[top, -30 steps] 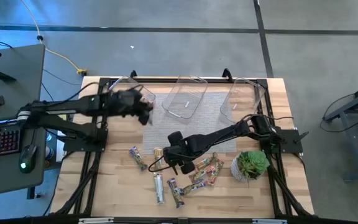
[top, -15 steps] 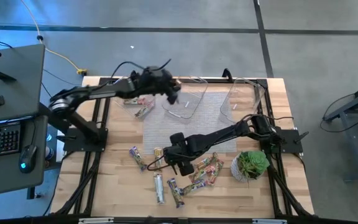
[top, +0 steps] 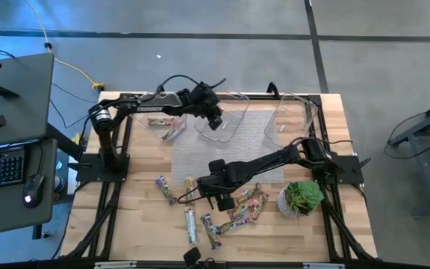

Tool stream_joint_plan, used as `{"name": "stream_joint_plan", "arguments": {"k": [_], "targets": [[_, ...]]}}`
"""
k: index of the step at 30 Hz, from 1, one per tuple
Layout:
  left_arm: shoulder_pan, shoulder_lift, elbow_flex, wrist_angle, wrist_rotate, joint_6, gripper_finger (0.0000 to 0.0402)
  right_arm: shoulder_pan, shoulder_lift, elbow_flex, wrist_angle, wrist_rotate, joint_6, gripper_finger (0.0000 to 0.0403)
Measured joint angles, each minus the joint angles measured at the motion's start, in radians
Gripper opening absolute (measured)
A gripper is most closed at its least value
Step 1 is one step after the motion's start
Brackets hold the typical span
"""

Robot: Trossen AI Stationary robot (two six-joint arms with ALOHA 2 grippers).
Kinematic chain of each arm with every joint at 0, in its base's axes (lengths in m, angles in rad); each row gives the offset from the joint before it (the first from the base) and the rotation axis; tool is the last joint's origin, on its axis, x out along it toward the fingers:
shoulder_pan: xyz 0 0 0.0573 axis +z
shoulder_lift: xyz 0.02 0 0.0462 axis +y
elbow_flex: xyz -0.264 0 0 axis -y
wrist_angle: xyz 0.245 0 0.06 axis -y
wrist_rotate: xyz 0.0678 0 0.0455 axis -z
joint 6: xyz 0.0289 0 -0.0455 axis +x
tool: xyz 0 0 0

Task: Pick and place Granola Bars by type
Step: Put the yellow granola bar into the middle transparent bin

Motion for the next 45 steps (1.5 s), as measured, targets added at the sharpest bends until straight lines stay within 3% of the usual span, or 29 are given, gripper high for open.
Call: {"name": "stream_joint_plan", "arguments": {"k": [10,32,45], "targets": [[-0.002,0.013,0.000,-0.010,-0.007,0.023,0.0122,0.002,0.000,0.000,-0.126,-0.032,0.180,0.0193],[-0.009,0.063,0.000,-0.040,-0.026,0.100,0.0122,0.043,0.000,0.000,-0.149,-0.028,0.173,0.0193],[-0.009,0.063,0.000,-0.072,-0.118,-0.005,0.0122,0.055,0.000,0.000,-0.148,-0.039,0.175,0.0193]]}}
